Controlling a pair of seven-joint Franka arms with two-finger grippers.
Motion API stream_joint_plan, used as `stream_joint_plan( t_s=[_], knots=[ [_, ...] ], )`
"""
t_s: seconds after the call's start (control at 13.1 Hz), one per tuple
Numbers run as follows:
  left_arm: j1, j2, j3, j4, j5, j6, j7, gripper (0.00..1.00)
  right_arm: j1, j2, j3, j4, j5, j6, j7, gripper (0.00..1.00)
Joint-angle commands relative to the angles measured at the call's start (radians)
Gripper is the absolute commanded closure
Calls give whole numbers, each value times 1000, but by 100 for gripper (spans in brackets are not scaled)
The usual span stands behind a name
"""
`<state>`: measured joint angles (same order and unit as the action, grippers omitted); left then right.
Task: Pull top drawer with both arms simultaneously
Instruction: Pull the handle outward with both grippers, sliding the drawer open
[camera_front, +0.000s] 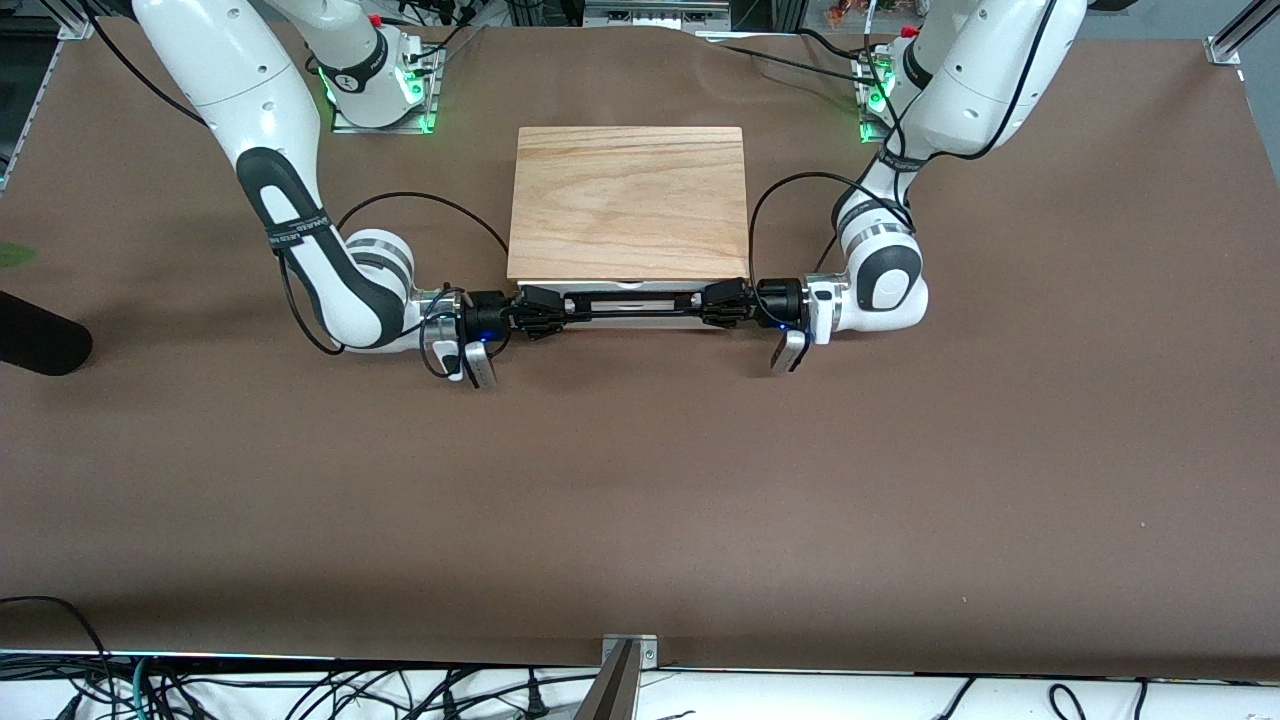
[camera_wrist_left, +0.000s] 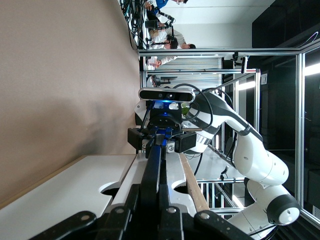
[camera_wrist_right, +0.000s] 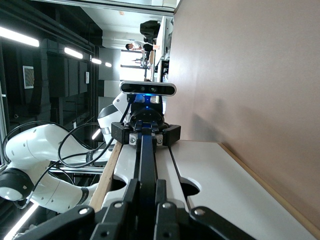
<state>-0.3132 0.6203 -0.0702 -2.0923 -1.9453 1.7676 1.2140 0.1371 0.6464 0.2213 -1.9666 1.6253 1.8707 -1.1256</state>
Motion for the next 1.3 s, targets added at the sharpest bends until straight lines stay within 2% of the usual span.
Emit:
stream_joint_plan(
  t_s=[0.0, 0.38, 0.76, 1.22],
  knots=[
    [-7, -31, -22, -74, -11, 18, 50, 100, 12, 6, 3, 64, 19, 18, 20, 100],
    [3, -14, -16, -51, -76, 18, 50, 100, 12, 36, -2, 147, 16, 19, 82, 100],
    [2, 25, 1, 11, -168, 24, 50, 100, 9, 53, -7, 236, 15, 21, 182, 100],
    [0, 59, 10, 75, -167, 55, 45, 100, 9, 55, -45, 287, 15, 18, 247, 100]
  ],
)
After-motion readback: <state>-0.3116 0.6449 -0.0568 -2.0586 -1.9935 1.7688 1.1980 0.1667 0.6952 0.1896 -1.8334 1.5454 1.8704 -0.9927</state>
